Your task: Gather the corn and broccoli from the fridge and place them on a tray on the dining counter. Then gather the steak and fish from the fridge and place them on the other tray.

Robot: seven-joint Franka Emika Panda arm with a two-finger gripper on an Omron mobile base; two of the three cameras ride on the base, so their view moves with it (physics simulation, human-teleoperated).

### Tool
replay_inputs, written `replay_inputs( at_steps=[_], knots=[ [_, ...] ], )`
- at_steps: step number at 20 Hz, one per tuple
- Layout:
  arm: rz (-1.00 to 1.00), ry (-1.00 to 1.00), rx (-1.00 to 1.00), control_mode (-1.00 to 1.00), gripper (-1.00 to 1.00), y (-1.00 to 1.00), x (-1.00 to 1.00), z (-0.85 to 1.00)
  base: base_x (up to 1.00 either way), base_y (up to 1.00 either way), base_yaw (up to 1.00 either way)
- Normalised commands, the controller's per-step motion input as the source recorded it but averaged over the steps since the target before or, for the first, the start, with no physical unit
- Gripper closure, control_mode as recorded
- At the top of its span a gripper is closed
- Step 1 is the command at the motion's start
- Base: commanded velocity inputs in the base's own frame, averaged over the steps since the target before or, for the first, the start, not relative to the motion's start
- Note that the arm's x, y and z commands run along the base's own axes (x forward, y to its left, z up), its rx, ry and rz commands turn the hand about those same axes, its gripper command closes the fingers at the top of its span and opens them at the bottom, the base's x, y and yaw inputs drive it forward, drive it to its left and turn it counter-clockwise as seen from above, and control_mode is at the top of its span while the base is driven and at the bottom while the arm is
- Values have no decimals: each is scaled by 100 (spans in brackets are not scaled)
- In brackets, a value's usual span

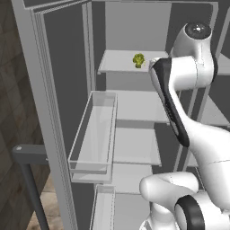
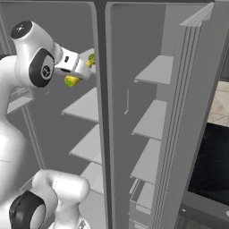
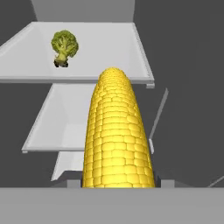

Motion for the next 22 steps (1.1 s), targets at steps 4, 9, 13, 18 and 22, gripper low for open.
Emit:
replay_inputs(
  at_steps=[4, 9, 13, 18, 22],
  knots=[
    [8, 0, 0, -100, 100, 4, -77, 2, 0, 0, 0],
    [7, 0, 0, -100, 100, 0, -53, 8, 0, 0, 0],
    [2, 0, 0, -100, 100, 0, -6, 0, 0, 0, 0],
    [0, -1, 0, -100, 100, 0, -14, -7, 0, 0, 0],
    [0, -7, 0, -100, 100, 1, -53, -21, 0, 0, 0]
  ],
)
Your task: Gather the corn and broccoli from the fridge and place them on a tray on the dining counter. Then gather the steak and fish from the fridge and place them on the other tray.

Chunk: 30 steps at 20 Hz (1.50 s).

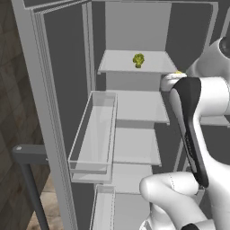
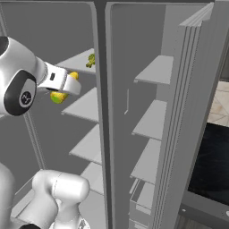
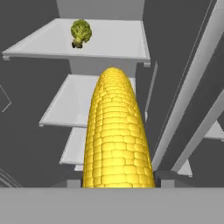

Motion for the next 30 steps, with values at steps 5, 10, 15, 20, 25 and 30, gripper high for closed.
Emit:
replay_inputs(
  at_steps=[5, 10, 15, 20, 25, 30],
  knots=[
    [2, 0, 5, -100, 100, 0, -46, -15, 0, 0, 0],
    [1, 2, 9, -100, 100, 0, -46, -10, 0, 0, 0],
    [0, 1, 8, -100, 100, 0, -25, -15, 0, 0, 0],
    [0, 7, 1, -100, 100, 0, 0, -8, 0, 0, 0],
    [0, 3, 0, -100, 100, 0, -3, -6, 0, 0, 0],
    [0, -1, -1, -100, 100, 0, -17, -14, 0, 0, 0]
  ],
)
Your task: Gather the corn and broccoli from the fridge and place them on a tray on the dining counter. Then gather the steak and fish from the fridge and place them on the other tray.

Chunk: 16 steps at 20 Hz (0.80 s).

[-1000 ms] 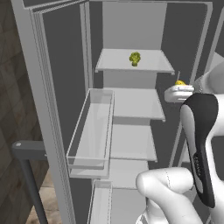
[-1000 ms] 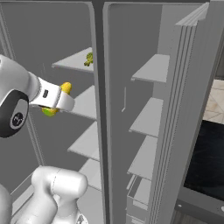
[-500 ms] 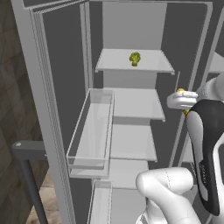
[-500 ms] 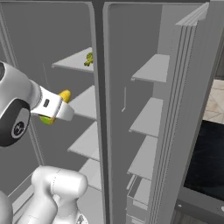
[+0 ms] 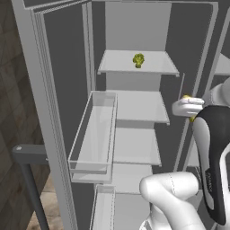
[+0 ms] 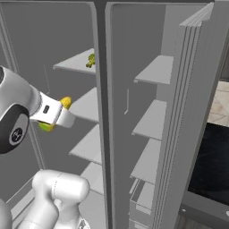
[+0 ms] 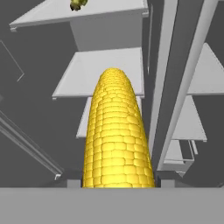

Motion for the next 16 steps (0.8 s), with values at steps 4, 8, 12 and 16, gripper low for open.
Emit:
replay_inputs(
  at_steps=[4, 8, 12, 16],
  knots=[
    [0, -7, -4, -100, 100, 0, -35, 0, 0, 0, 0],
    [0, -11, -9, -100, 100, 0, -39, 0, 0, 0, 0],
    [1, -5, -9, -100, 100, 1, -24, 0, 0, 0, 0],
    [1, 0, -2, 100, 100, 1, -1, -2, 0, 0, 0]
  ],
)
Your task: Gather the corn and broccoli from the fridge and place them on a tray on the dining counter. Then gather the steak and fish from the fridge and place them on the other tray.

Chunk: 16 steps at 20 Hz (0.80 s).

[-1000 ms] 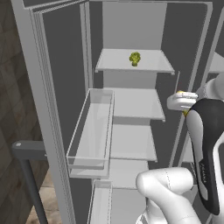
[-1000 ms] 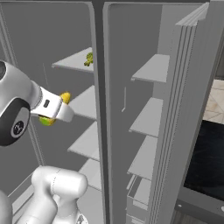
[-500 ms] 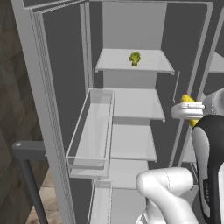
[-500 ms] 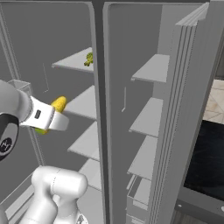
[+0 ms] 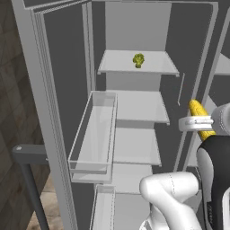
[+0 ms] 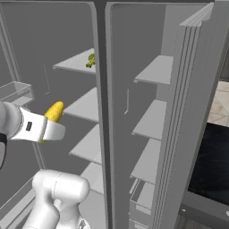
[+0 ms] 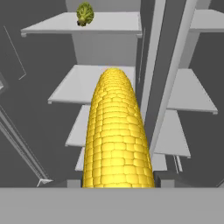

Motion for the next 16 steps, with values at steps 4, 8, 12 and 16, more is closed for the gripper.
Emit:
replay_inputs(
  at_steps=[4, 8, 12, 16],
  knots=[
    [0, 0, 0, 100, 100, 0, 0, 0, -7, 0, 2],
    [0, 0, 0, 100, 100, 0, 0, 0, -59, 13, 1],
    [0, 0, 0, 100, 100, 0, 0, 0, -76, 18, -13],
    [0, 0, 0, 100, 100, 0, 0, 0, -93, 2, -30]
  ],
)
